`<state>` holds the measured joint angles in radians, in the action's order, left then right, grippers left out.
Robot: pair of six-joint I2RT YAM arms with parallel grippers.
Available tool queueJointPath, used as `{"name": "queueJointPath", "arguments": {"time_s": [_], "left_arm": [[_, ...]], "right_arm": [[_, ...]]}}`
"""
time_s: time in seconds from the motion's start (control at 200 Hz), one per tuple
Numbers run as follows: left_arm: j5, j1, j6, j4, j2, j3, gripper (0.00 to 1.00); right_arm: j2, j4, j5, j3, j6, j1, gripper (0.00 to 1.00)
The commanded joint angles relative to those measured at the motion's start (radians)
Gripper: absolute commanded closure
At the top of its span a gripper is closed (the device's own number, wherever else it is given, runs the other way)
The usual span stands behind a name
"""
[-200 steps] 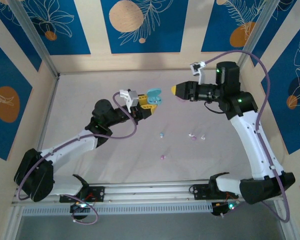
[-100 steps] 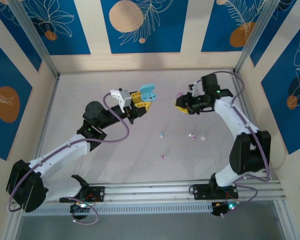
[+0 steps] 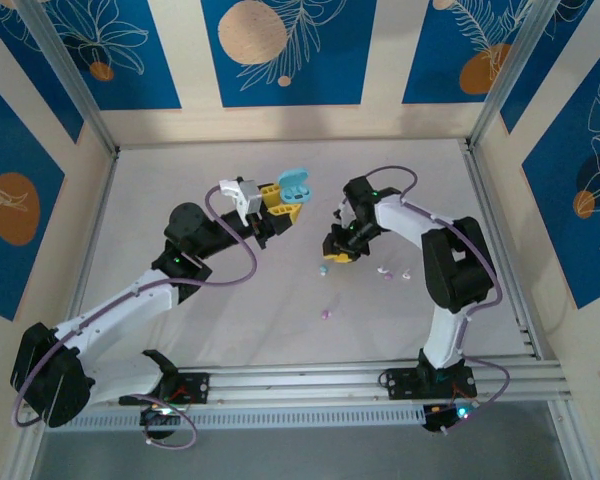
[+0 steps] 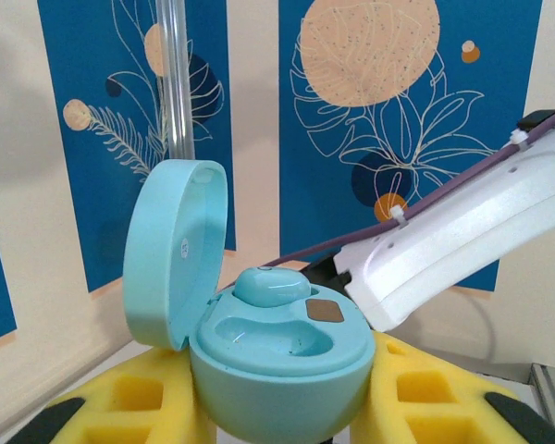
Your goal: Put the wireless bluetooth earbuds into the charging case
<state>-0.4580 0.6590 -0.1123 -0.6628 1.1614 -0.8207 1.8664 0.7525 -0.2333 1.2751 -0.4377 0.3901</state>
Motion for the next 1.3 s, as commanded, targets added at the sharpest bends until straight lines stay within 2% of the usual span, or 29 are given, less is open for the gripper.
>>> {"name": "queueJointPath", "arguments": {"time_s": [0.0,0.57,1.296], "left_arm": [[0.012,0.011,0.022,-0.003,-0.01,0.002,0.76],[0.014,0.012,0.022,0.0,-0.006,0.002,0.76],[0.018,0.011,0.022,0.009,-0.017,0.015,0.76]], "right_arm": [[0.037,0.02,0.029,0.03,-0.009,0.02,0.67],[0.127,0.037,0.028,0.064,0.025,0.062,0.66],[0.147,0.074,0.014,0.126,0.067,0.112,0.68]]}}
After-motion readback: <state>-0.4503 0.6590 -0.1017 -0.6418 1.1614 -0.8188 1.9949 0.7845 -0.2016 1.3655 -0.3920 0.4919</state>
